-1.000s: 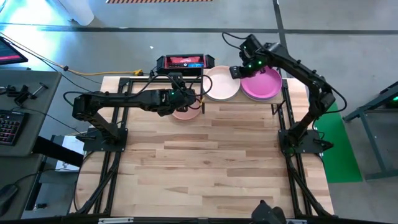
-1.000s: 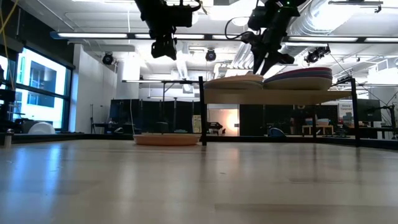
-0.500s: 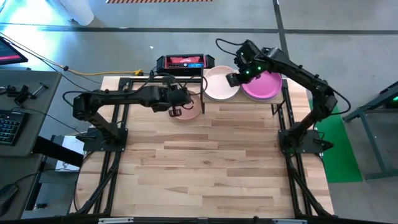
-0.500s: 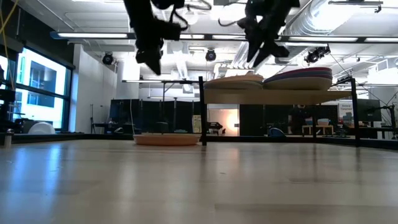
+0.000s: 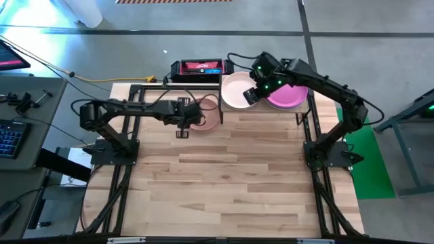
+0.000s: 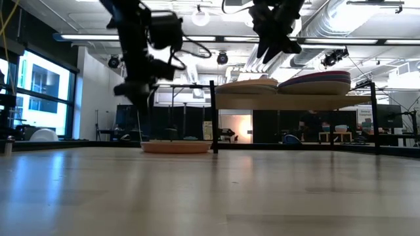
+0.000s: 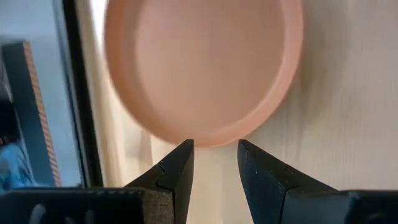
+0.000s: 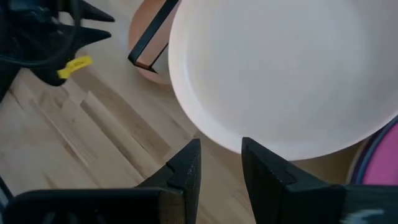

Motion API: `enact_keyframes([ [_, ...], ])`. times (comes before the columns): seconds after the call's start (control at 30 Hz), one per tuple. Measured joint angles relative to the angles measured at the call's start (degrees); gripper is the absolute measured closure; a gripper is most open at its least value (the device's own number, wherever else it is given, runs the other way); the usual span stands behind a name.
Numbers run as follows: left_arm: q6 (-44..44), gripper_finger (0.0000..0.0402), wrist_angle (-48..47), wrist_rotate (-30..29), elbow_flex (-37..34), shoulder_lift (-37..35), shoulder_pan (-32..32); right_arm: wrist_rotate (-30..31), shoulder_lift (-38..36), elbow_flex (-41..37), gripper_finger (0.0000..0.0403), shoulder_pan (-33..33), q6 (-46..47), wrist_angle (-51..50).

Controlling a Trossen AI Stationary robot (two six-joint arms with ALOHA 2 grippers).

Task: Place and stack plates onto a shelf
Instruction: Stack the brown plate on top of the white plate on the shelf

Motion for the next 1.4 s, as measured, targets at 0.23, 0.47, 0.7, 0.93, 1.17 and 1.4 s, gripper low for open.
enact_keyframes([
  [0.23, 7.5, 0.0287, 7.5, 4.2, -6.8, 0.0, 0.0, 1.1, 0.0, 0.0, 0.0308, 0.8, 0.0, 0.0],
  [0.47, 12.0, 0.0287, 10.3, 4.5, -8.2, 0.0, 0.0, 1.7, 0.0, 0.0, 0.0308, 0.8, 0.0, 0.0],
  [0.7, 14.4, 0.0287, 10.0, 7.9, -8.2, 0.0, 0.0, 1.7, 0.0, 0.0, 0.0308, 0.8, 0.0, 0.0],
  [0.93, 16.9, 0.0287, 10.3, 8.0, -8.2, 3.8, 0.0, 1.7, 0.0, 0.0, 0.0308, 0.8, 0.0, 0.0],
  [1.17, 16.8, 0.0287, 13.4, 3.3, -8.2, 8.2, 0.0, 1.8, 0.0, 0.0, 0.0308, 0.8, 0.0, -0.1],
  [1.4, 16.9, 0.0288, 13.8, 2.1, -8.0, 10.0, -0.1, 1.8, 0.0, 0.0, 0.0308, 0.8, 0.0, -0.1],
])
